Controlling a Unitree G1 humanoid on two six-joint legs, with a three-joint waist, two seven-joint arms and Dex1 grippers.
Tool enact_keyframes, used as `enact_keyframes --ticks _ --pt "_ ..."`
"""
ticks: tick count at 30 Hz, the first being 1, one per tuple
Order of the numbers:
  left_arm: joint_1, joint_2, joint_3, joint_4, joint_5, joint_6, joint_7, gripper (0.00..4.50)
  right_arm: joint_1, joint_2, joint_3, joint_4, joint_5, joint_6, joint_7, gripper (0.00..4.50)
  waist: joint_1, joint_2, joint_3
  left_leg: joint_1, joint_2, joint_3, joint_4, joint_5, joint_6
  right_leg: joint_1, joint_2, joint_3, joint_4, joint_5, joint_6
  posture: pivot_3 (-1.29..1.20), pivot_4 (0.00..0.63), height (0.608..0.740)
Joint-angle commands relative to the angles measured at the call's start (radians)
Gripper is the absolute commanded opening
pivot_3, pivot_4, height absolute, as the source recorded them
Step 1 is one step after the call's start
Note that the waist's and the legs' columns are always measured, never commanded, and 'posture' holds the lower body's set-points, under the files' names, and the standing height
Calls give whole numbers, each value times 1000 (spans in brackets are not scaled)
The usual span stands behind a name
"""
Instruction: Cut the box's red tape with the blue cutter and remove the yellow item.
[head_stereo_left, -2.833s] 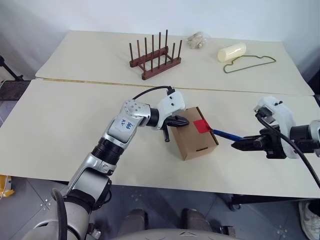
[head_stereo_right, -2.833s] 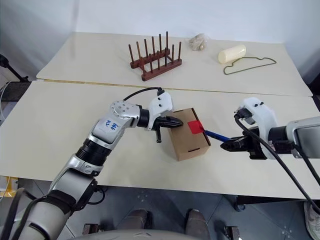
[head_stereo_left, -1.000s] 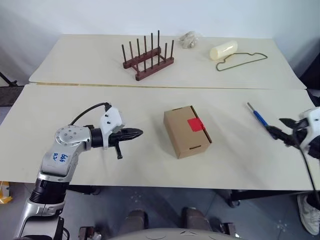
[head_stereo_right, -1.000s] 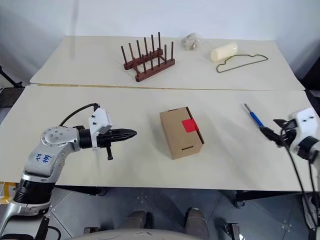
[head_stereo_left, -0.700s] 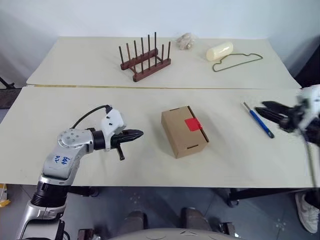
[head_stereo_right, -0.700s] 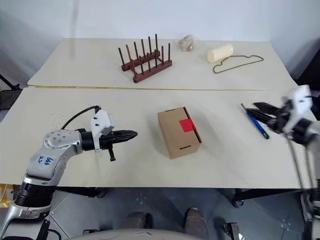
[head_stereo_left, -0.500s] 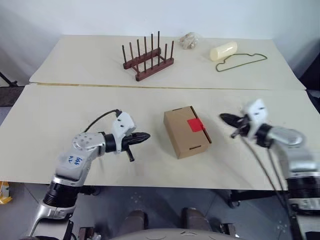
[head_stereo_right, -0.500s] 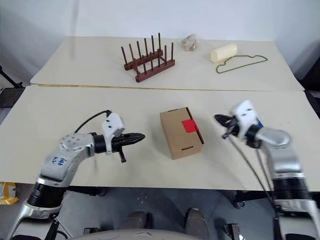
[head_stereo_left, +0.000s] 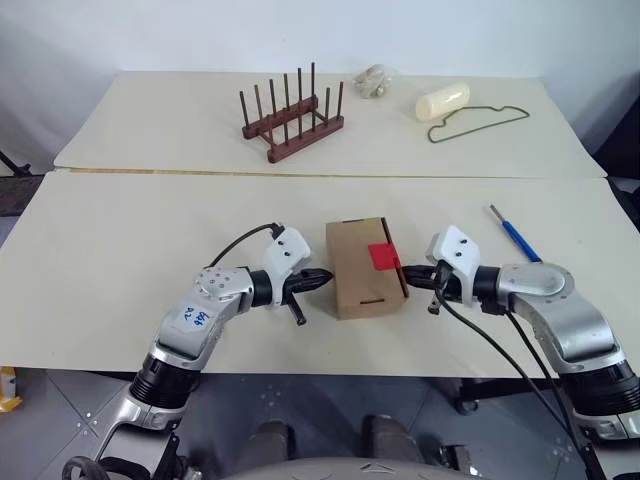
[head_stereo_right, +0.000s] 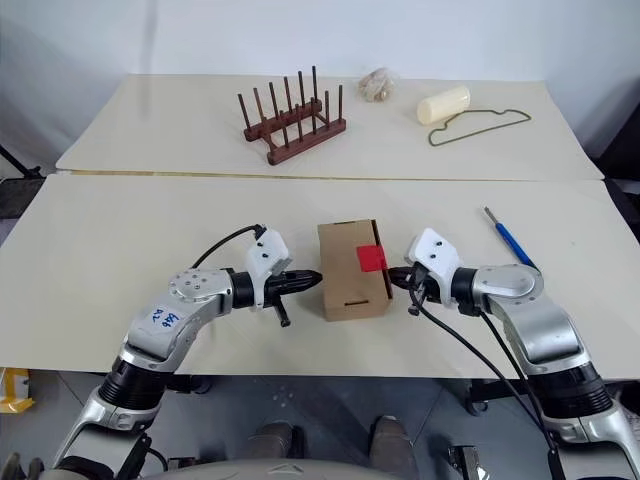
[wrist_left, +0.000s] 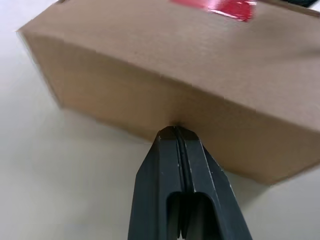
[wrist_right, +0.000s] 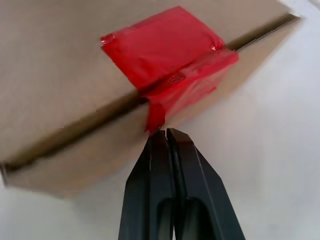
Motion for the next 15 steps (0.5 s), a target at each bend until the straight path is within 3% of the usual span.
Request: enact_keyframes --ticks 1,10,15 --pt "21 28 6 -76 -6 8 -9 0 8 25 12 -73 28 36 -6 53 -1 0 0 0 0 0 0 0 0 0 0 0 0 0 0 0 150 740" --pt "67 95 29 -152 -36 39 -37 0 43 25 27 -60 -33 32 -45 53 2 0 0 0 0 0 -1 0 0 0 0 0 0 0 0 0 150 740" --pt "33 204 80 -111 12 7 -44 0 107 -40 -114 -98 55 123 -21 53 5 0 0 0 0 0 -1 0 0 0 0 0 0 0 0 0 150 740"
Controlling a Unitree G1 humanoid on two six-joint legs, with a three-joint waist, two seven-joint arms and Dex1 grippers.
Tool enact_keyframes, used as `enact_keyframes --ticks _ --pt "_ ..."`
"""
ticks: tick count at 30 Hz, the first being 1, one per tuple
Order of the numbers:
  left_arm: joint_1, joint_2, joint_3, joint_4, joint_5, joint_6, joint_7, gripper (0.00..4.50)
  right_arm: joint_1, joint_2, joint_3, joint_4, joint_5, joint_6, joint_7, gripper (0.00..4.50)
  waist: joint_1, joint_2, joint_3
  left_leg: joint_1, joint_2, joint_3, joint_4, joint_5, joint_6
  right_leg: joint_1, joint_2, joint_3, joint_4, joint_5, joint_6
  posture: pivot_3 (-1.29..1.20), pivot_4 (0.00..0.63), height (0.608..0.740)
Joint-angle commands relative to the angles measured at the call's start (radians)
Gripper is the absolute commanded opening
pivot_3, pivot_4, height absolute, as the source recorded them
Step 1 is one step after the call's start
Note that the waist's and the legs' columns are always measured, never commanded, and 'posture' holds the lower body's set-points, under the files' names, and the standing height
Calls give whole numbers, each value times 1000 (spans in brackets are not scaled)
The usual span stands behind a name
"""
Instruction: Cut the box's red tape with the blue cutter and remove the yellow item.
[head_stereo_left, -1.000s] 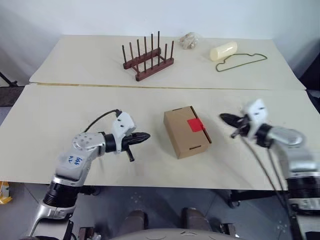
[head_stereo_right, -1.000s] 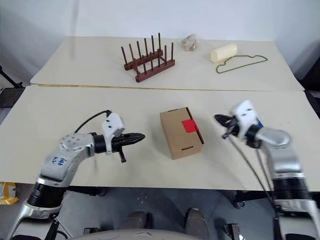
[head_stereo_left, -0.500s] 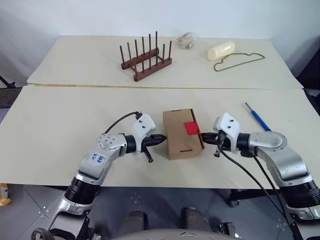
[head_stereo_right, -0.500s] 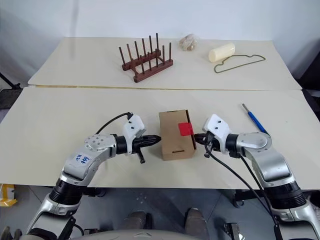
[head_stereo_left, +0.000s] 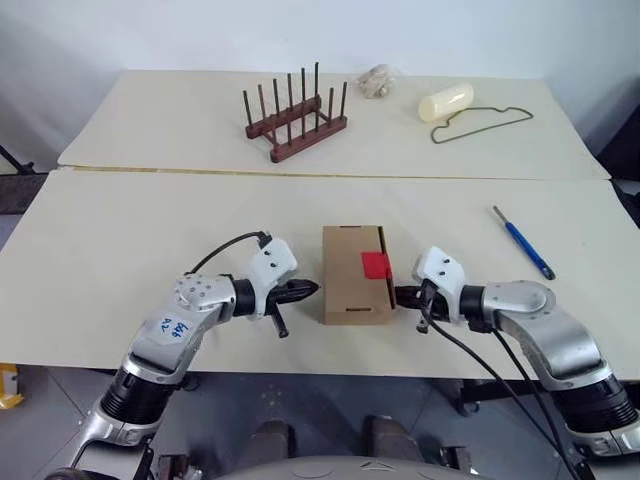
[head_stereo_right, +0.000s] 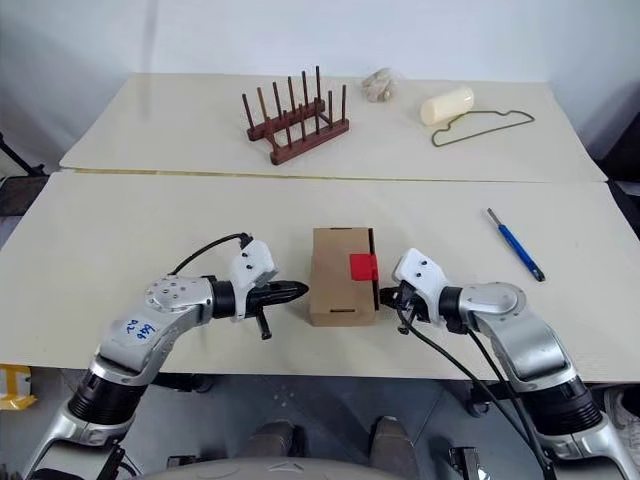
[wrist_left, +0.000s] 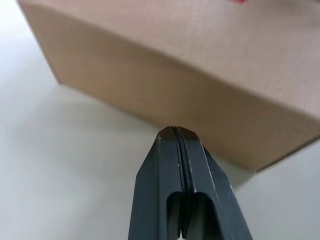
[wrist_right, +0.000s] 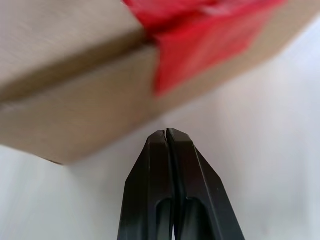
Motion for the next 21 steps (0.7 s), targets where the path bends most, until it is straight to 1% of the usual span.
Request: enact_keyframes --ticks 1,2,4,5,6,8,9,11,14,15,18,20,21 --pt "-41 96 74 6 31 -32 -18 0 38 -62 -168 -62 116 115 18 213 2 0 0 0 0 0 -1 0 0 0 0 0 0 0 0 0 150 740" --pt "-54 124 80 7 22 -32 -42 0 37 -74 -207 -74 158 174 17 419 1 0 0 0 0 0 -1 0 0 0 0 0 0 0 0 0 150 740" --pt "-111 152 113 -6 -64 15 -115 0 19 -110 -274 -83 241 314 20 977 0 0 0 0 0 0 -1 0 0 0 0 0 -1 0 0 0 150 740" --pt "-144 152 129 -11 -114 48 -147 0 0 -122 -297 -81 280 396 13 1353 0 0 0 0 0 0 -1 0 0 0 0 0 -1 0 0 0 150 740" --pt "-178 148 139 -15 -161 74 -179 0 -23 -137 -309 -78 323 467 20 1620 0 -1 0 0 0 0 -1 0 0 0 0 0 0 0 0 0 150 740" --pt "-241 138 135 -7 -207 91 -221 0 -80 -144 -337 -75 401 597 9 2348 -1 -1 0 0 0 0 -1 0 0 1 0 0 -1 0 0 0 150 740" --pt "-283 117 119 13 -212 89 -226 0 -135 -116 -360 -59 440 672 -23 2643 -1 -1 0 0 0 0 -1 0 0 1 0 0 -1 0 0 0 150 740" --pt "-344 78 72 61 -198 79 -230 0 -227 -66 -382 -34 484 797 -80 3380 -2 -1 0 0 0 0 -2 0 0 0 0 0 -1 0 0 0 150 740" --pt "-381 54 -9 112 -146 40 -248 0 -293 3 -404 -20 507 879 -145 4381 -5 -1 0 1 0 0 -2 0 0 0 0 0 -1 0 0 0 150 740" --pt "-389 35 -43 137 -122 22 -244 0 -306 31 -404 -21 514 895 -163 4470 -4 -1 0 1 0 0 -4 0 0 0 0 0 -1 0 0 0 150 740" --pt "-408 -54 -130 228 -42 -31 -189 0 -347 137 -386 -19 491 956 -264 4470 -4 -1 0 0 0 1 -5 0 0 -1 0 0 -1 0 -1 0 150 740" --pt "-406 -69 -162 227 0 -37 -174 0 -358 193 -396 -17 466 971 -329 4470 -4 -1 0 0 0 1 -5 0 0 -2 0 0 -1 0 -1 0 150 740" --pt "-404 -86 -158 216 -3 -21 -163 0 -359 208 -396 -19 460 970 -346 4470 -3 -1 0 -1 0 1 -5 0 0 -3 0 0 -1 0 -1 0 150 740"
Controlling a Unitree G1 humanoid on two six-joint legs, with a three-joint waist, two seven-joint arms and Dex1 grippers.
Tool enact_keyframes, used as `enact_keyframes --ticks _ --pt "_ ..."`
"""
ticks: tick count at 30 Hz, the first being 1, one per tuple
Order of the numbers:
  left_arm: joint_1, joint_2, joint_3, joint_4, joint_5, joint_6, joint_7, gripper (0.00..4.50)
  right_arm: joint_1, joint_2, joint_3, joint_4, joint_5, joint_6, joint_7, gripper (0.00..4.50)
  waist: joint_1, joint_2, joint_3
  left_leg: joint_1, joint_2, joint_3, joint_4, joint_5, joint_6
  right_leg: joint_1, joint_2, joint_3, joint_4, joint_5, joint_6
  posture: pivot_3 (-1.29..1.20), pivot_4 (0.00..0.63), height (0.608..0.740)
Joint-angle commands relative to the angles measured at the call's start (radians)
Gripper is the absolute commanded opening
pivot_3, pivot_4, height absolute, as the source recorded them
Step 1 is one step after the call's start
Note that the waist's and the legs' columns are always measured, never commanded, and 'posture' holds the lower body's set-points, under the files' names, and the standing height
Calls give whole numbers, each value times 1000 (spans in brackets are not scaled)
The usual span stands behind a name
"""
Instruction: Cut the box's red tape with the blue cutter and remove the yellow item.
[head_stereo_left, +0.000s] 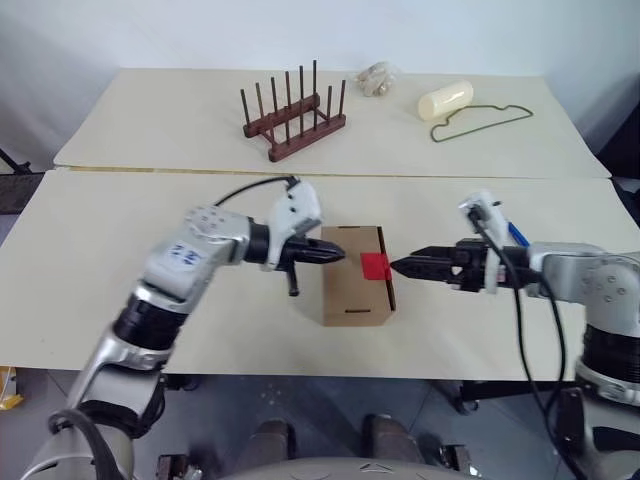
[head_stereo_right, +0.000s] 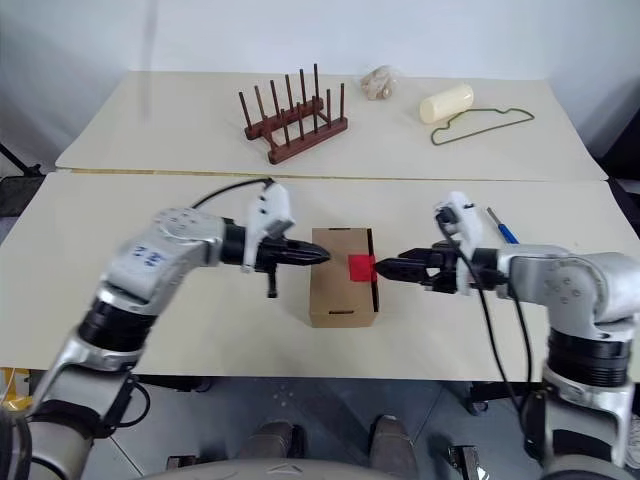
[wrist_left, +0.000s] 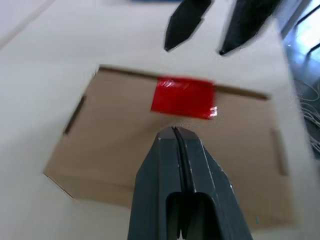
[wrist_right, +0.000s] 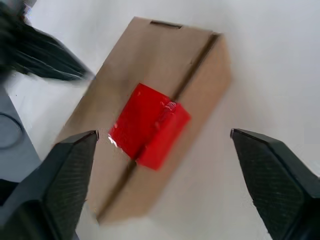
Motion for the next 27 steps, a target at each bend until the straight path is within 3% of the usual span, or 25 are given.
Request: enact_keyframes --ticks 1,9,20,27 --pt "-19 -28 -2 -42 27 3 38 0 -10 28 -17 -21 -26 16 -82 4470 3 0 0 -1 0 0 0 0 0 -1 0 0 0 0 0 0 150 740" --pt "0 -14 -27 -53 60 19 33 0 23 29 -7 -18 -31 -1 -116 4470 -1 0 0 -1 0 0 0 0 0 -1 0 0 1 0 0 0 150 740" --pt "47 -7 -36 -82 64 41 36 0 103 -73 44 52 -60 -84 -65 4470 3 -1 -1 2 0 0 0 0 0 2 0 0 0 0 0 0 150 740" --pt "58 -6 -35 -77 65 50 36 0 107 -83 51 79 -50 -96 -67 4470 2 -2 -2 2 0 0 0 0 0 3 0 0 0 0 0 0 150 740"
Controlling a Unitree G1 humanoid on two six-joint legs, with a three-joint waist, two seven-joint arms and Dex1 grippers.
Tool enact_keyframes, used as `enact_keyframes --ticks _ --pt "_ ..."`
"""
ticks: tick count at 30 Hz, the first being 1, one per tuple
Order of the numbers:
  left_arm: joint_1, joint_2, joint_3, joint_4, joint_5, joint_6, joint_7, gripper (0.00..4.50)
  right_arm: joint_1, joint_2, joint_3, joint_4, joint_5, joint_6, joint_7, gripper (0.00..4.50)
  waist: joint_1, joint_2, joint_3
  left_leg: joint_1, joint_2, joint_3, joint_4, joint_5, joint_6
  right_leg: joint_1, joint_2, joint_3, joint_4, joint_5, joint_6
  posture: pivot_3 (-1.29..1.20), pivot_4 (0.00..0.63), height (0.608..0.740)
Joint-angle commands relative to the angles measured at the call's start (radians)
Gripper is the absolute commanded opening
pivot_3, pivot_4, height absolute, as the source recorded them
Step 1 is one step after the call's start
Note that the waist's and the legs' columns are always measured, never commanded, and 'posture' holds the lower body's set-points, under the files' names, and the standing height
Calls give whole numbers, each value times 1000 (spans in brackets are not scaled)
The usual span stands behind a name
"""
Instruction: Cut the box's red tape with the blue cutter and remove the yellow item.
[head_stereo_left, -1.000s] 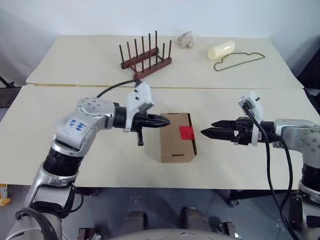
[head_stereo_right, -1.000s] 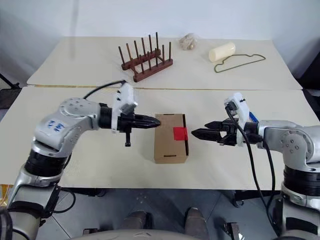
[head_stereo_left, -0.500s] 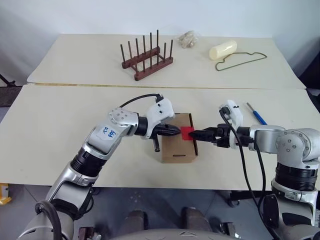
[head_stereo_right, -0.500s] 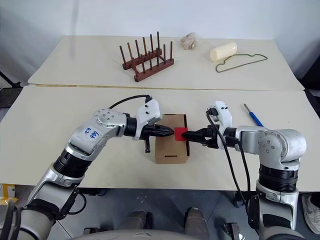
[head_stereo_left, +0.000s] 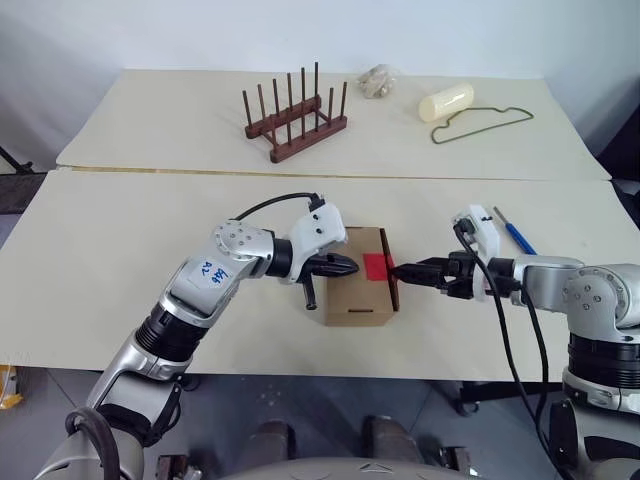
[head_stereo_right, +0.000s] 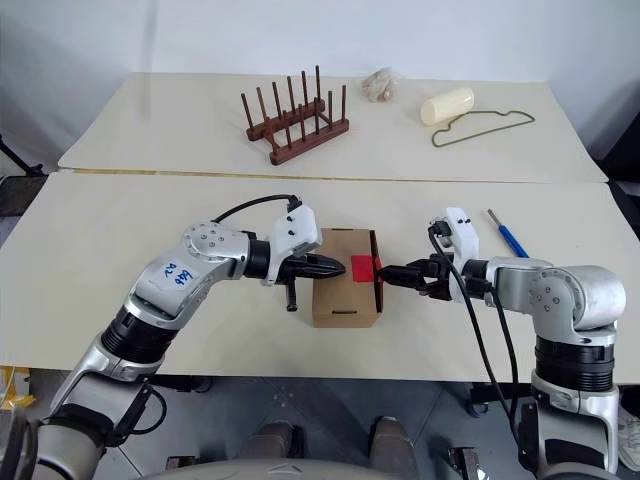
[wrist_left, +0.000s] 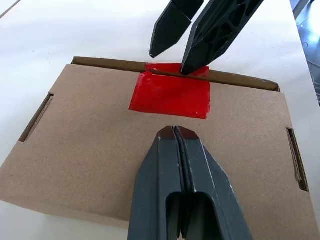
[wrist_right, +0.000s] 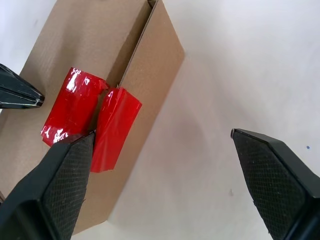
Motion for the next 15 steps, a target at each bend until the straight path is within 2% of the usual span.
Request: enact_keyframes --ticks 1,6,11,15 --pt "26 5 -18 9 14 17 -2 0 24 -31 26 21 -24 1 -10 4470 0 -1 0 0 0 0 0 0 0 0 0 0 0 0 0 0 150 740" --pt "50 12 -30 21 28 12 2 0 22 -74 94 -11 -47 -38 -17 4470 -1 -1 -1 1 0 0 0 0 0 1 0 0 0 0 0 0 150 740" --pt "57 10 -32 20 29 16 9 0 -18 -171 271 -93 -113 -117 -1 4470 -1 -3 -3 2 0 0 0 0 0 1 0 0 -1 0 0 0 150 740" --pt "55 7 -33 21 28 20 15 0 -50 -163 303 -115 -110 -88 -16 4470 0 -8 -6 2 0 -1 0 0 0 2 0 0 -1 0 0 0 150 740"
